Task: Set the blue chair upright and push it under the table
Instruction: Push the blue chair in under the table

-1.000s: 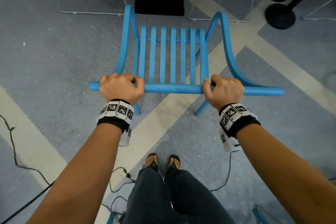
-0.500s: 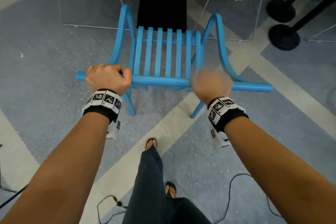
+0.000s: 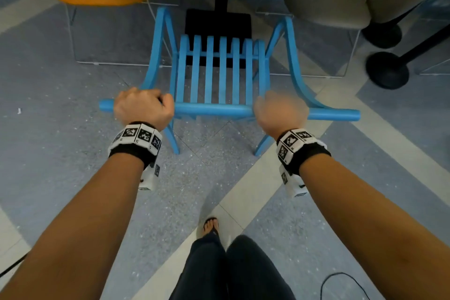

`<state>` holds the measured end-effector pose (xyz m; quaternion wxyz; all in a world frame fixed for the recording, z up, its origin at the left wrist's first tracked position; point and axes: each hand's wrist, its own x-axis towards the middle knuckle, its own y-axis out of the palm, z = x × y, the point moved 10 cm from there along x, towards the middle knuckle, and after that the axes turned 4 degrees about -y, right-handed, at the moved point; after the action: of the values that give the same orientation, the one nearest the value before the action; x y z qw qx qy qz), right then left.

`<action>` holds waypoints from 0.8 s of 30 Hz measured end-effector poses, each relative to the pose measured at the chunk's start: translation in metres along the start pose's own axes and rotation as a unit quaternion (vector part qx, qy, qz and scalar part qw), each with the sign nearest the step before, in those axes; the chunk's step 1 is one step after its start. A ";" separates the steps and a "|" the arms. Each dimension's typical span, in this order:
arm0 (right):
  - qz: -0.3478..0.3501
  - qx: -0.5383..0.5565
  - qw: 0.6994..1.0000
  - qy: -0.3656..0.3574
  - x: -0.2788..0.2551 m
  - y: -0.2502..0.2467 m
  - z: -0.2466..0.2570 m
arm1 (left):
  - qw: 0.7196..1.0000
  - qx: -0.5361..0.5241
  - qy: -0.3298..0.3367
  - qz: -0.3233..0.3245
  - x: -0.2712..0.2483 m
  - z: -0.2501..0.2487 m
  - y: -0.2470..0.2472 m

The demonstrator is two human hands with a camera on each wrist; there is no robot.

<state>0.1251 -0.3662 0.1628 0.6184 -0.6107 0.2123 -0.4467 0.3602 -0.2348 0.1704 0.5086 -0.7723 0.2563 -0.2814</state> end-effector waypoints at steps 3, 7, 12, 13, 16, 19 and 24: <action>0.001 -0.002 1.000 0.005 0.031 0.010 -0.002 | 1.000 -0.001 0.002 0.004 0.031 -0.006 0.006; 0.032 -0.006 0.999 0.008 0.068 0.028 -0.006 | 1.000 -0.003 -0.001 0.014 0.065 -0.014 0.015; 0.030 0.005 1.000 0.007 0.083 0.036 0.002 | 1.000 -0.026 -0.012 -0.007 0.089 -0.004 0.016; 0.030 0.004 1.000 0.006 0.084 0.038 0.003 | 0.999 -0.028 -0.009 -0.014 0.091 -0.002 0.015; 0.033 0.011 0.999 -0.002 0.083 0.036 0.004 | 1.000 -0.021 -0.007 -0.007 0.092 0.000 0.018; 0.009 0.040 0.999 -0.005 0.084 0.029 0.003 | 1.000 -0.022 -0.002 0.001 0.093 0.000 0.019; -0.017 0.050 0.998 0.044 0.084 0.023 -0.020 | 1.000 -0.013 0.005 0.023 0.092 -0.003 0.019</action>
<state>0.1586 -0.4494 0.1615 0.6303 -0.5628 0.2060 -0.4934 0.4217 -0.3060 0.1699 0.5037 -0.7712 0.2802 -0.2700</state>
